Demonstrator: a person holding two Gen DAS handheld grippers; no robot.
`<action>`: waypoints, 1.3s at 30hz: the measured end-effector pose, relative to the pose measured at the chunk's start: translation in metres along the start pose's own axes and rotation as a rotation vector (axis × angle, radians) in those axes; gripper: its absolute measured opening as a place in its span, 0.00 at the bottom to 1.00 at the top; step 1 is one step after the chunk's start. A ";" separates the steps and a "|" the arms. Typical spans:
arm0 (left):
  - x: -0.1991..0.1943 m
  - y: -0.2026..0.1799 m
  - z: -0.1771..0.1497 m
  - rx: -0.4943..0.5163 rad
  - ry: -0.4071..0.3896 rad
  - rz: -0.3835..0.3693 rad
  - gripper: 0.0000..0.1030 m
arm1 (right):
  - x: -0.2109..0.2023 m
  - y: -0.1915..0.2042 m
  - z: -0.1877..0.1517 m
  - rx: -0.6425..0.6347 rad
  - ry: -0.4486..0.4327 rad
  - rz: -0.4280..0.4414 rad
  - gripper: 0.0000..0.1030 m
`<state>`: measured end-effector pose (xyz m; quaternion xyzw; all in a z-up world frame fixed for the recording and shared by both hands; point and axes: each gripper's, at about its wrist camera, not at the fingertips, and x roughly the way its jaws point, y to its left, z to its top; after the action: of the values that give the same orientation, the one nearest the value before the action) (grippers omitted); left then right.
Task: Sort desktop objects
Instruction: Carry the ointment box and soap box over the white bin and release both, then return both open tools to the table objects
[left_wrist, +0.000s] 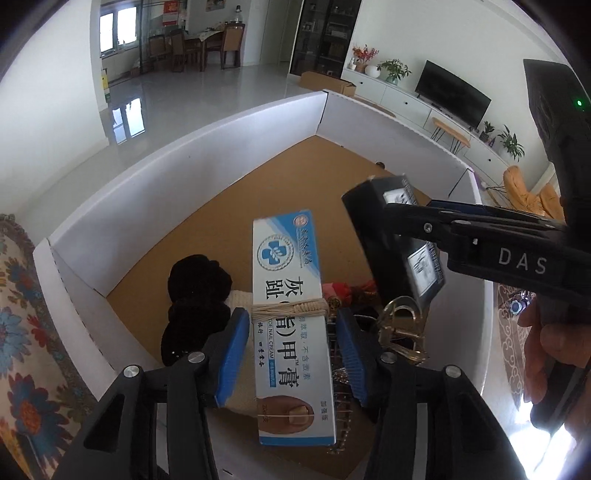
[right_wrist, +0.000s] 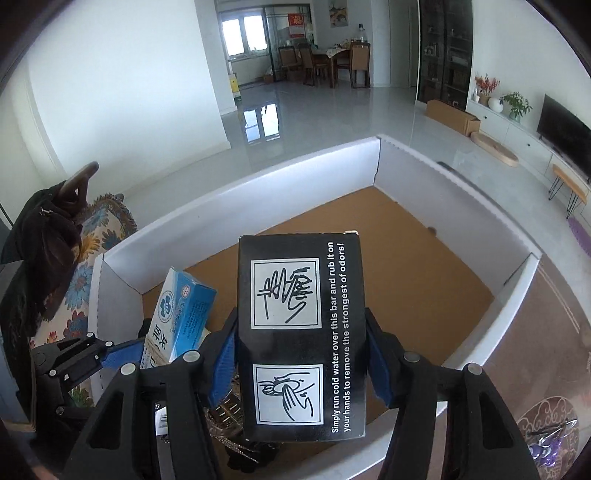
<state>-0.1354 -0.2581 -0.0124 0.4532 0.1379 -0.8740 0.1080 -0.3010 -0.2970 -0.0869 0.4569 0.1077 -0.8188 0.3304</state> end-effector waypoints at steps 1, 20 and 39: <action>-0.001 -0.003 -0.003 0.031 -0.017 -0.008 0.53 | 0.005 -0.003 -0.003 0.027 -0.001 0.000 0.62; -0.067 -0.195 -0.086 0.312 -0.168 -0.339 0.94 | -0.150 -0.182 -0.309 0.277 -0.096 -0.352 1.00; 0.027 -0.278 -0.147 0.446 0.017 -0.155 0.94 | -0.203 -0.226 -0.421 0.504 -0.062 -0.509 1.00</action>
<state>-0.1260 0.0510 -0.0759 0.4613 -0.0233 -0.8847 -0.0632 -0.0870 0.1659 -0.1845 0.4573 0.0027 -0.8893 -0.0037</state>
